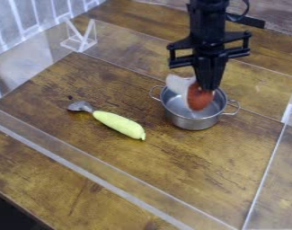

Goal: Put the mushroom in the silver pot

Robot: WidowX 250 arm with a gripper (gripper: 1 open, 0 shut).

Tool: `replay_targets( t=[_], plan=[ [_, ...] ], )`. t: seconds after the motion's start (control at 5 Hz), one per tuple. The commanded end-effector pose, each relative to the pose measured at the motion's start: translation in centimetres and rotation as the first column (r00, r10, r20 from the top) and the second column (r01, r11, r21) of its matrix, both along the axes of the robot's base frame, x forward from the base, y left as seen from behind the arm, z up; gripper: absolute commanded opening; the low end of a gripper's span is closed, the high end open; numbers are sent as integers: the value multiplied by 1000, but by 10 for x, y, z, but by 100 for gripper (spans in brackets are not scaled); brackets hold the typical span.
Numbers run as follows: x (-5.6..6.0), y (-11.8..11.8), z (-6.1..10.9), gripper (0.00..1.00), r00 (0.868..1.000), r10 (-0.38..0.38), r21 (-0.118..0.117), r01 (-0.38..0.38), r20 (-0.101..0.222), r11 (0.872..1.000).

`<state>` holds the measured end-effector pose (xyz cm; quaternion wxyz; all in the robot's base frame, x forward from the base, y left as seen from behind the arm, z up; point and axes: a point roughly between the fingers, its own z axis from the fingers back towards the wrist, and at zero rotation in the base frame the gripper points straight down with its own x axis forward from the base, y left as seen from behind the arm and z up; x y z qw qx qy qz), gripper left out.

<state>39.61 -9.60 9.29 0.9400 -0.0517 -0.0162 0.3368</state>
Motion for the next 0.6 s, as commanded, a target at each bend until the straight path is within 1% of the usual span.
replay_targets(
  t=[0.0,0.2,0.4],
  plan=[
    [3,-3,13,100,998,-23,2,23,50,1000],
    [6,0,7,100,999,-25,9,25,45,1000],
    [11,4,0,0,999,-11,28,10,45,1000]
  ],
)
